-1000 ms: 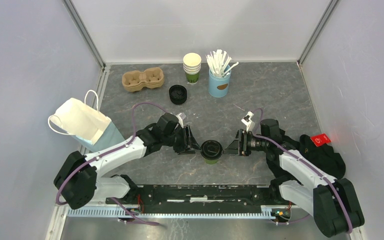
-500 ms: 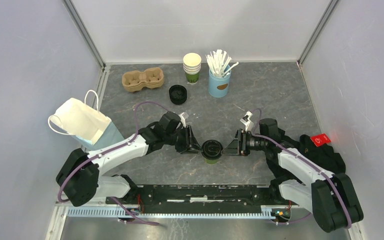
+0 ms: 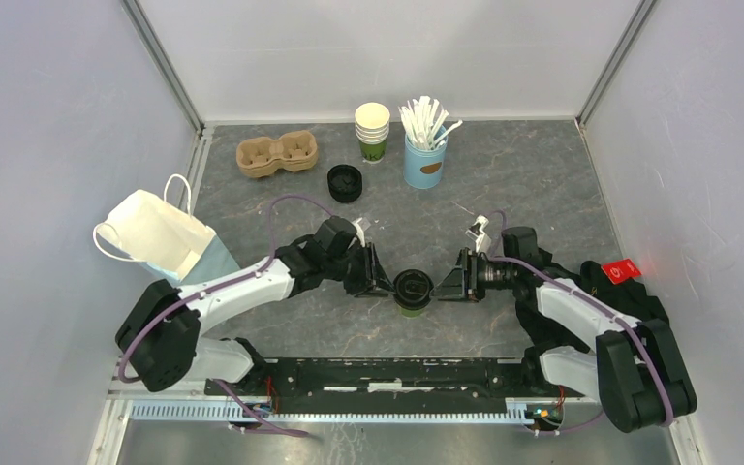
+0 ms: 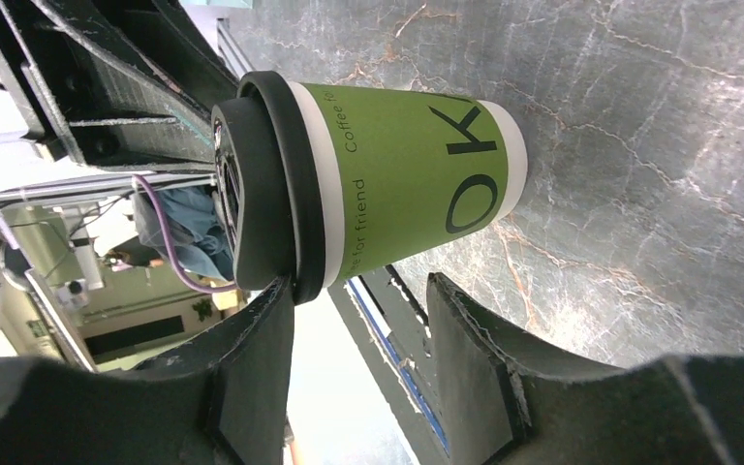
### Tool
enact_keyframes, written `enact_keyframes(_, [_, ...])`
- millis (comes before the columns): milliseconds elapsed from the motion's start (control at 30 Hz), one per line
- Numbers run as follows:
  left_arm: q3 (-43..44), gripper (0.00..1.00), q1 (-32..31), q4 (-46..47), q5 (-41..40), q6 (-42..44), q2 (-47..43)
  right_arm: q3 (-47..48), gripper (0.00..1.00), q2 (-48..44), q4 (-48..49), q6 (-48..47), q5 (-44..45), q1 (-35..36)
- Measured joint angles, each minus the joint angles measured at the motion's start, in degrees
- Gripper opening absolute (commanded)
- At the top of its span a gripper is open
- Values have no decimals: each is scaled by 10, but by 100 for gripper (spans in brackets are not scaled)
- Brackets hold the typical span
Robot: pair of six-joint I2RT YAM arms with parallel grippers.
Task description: Pack the takeout coffee
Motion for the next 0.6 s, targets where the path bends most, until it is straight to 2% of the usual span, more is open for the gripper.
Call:
enact_keyframes(167, [-3,35,3,46,8,-2,21,-25,52,12,16,0,-38,-36])
enact_keyframes(333, [-2,42,0,49,-4,1,11,-17,55,-15,-1,-27,-28,-35])
enact_keyframes(500, [31,47,-9,-6,-27,18,6,3,57,-29,-30,-63,-15,-28])
enact_keyframes(600, [70,49,-12,-53,-37,37,24,23,62,-30,-66,-84,-9,-26])
